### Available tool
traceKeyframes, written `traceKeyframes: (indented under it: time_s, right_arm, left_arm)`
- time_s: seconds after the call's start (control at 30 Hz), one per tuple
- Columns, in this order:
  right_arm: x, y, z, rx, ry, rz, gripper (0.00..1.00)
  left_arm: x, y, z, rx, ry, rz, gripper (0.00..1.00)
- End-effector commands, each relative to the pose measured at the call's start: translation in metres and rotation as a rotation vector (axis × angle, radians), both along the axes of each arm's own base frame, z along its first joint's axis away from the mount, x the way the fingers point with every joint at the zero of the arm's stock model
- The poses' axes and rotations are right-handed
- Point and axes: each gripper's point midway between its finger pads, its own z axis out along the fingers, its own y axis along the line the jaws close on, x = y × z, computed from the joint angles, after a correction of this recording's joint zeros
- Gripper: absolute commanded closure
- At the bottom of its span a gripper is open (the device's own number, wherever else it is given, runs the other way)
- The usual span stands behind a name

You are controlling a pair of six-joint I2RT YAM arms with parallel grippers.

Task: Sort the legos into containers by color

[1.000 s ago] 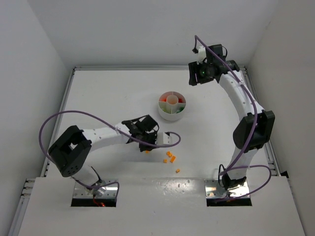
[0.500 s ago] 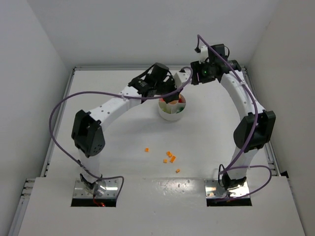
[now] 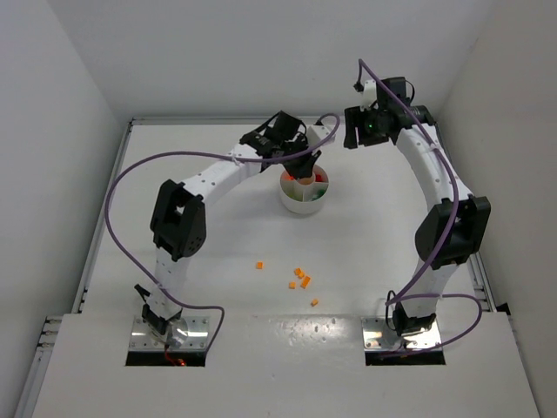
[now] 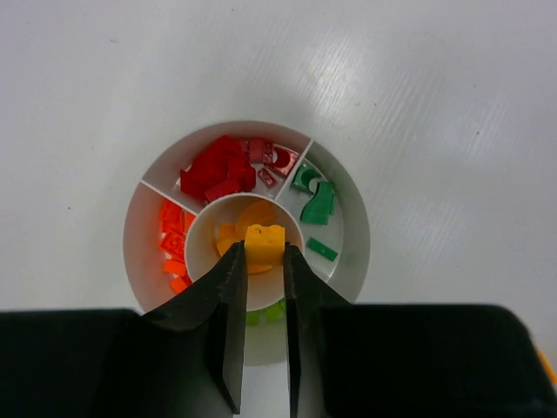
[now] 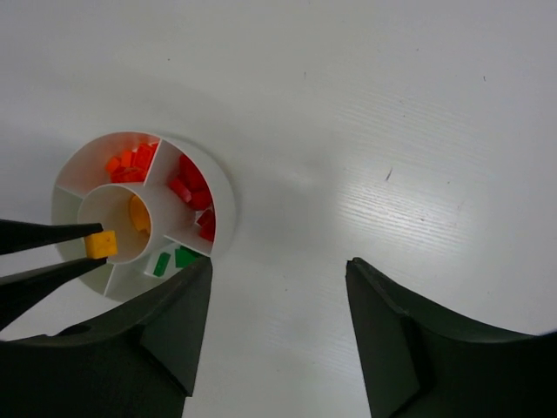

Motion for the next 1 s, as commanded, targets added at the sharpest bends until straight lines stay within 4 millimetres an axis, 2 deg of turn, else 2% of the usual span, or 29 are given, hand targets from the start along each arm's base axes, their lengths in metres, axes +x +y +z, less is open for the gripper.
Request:
traceKeyframes:
  time_s: [0.0, 0.13, 0.17, 0.2, 0.23, 0.37, 0.5, 0.7, 0.97]
  right_arm:
    - [0.0, 0.002, 0.018, 0.024, -0.036, 0.007, 0.35]
    - [0.0, 0.005, 0.018, 0.033, -0.037, 0.029, 0.3]
    - [-0.001, 0.005, 0.013, 0.031, -0.019, 0.028, 0.28]
    - [-0.001, 0.005, 0.013, 0.031, -0.018, 0.028, 0.19]
    - [-0.001, 0.004, 0.013, 0.025, -0.021, 0.035, 0.17]
    - [-0.001, 0.004, 0.013, 0.025, -0.021, 0.035, 0.17]
    - [-0.002, 0.006, 0.013, 0.031, -0.02, 0.041, 0.17]
    - [-0.003, 0.006, 0.009, 0.03, -0.009, 0.041, 0.17]
    - [-0.005, 0.007, 0.005, 0.036, 0.001, 0.047, 0.17]
  left_arm:
    - [0.015, 0.003, 0.019, -0.035, -0.025, 0.032, 0.82]
    - [0.018, 0.005, 0.015, -0.018, -0.024, 0.047, 0.72]
    - [0.019, 0.005, 0.01, -0.008, -0.02, 0.054, 0.71]
    - [0.023, 0.01, 0.009, -0.008, -0.02, 0.063, 0.71]
    - [0.023, 0.01, 0.009, -0.008, -0.02, 0.063, 0.7]
    - [0.023, 0.01, 0.009, -0.008, -0.02, 0.063, 0.7]
    - [0.023, 0.01, 0.009, -0.008, -0.02, 0.063, 0.66]
    - [0.023, 0.01, 0.009, -0.008, -0.02, 0.063, 0.48]
    - [0.021, 0.013, 0.006, 0.004, -0.015, 0.07, 0.48]
